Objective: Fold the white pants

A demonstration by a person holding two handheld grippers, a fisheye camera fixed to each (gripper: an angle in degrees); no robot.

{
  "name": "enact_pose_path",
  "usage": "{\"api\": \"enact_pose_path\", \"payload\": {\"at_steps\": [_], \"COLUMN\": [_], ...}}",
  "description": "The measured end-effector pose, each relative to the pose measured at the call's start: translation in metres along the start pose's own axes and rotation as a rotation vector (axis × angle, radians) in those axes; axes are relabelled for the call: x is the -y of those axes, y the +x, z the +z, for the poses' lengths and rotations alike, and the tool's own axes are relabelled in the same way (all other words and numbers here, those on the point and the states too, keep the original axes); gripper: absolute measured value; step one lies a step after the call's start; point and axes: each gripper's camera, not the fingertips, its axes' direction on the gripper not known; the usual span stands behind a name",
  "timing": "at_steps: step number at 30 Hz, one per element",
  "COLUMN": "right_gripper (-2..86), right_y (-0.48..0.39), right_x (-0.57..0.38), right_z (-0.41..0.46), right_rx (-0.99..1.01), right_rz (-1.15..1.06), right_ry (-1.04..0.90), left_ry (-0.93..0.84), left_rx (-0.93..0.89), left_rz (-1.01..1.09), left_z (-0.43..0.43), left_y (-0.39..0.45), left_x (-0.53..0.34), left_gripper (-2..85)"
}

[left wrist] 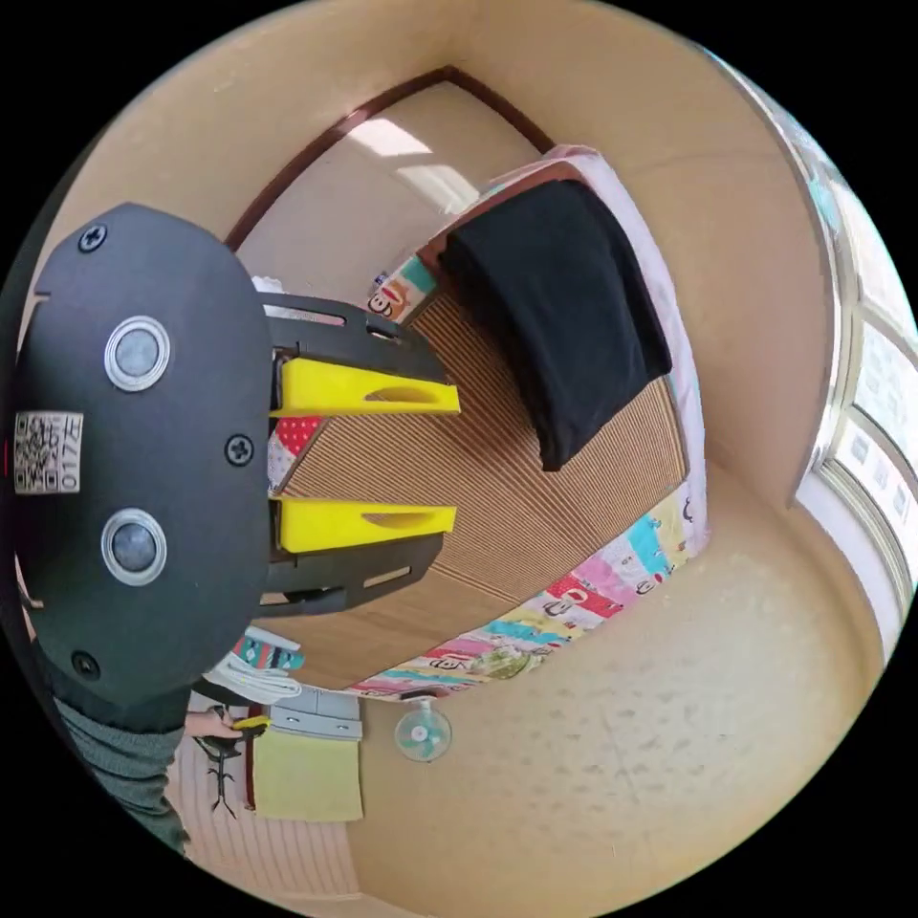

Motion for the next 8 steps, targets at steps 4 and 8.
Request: {"api": "enact_pose_path", "payload": {"at_steps": [4, 8], "right_gripper": [0.4, 0.4], "right_y": [-0.054, -0.062], "right_x": [-0.034, -0.052], "right_z": [0.058, 0.063], "right_rx": [0.01, -0.158], "right_rz": [-0.108, -0.152], "right_ry": [-0.173, -0.275], "left_ry": [-0.169, -0.297], "left_rx": [0.24, 0.358], "left_rz": [0.222, 0.424], "left_z": [0.032, 0.081], "left_y": [0.029, 0.078], "left_x": [0.057, 0.094], "left_gripper": [14.7, 15.0]}}
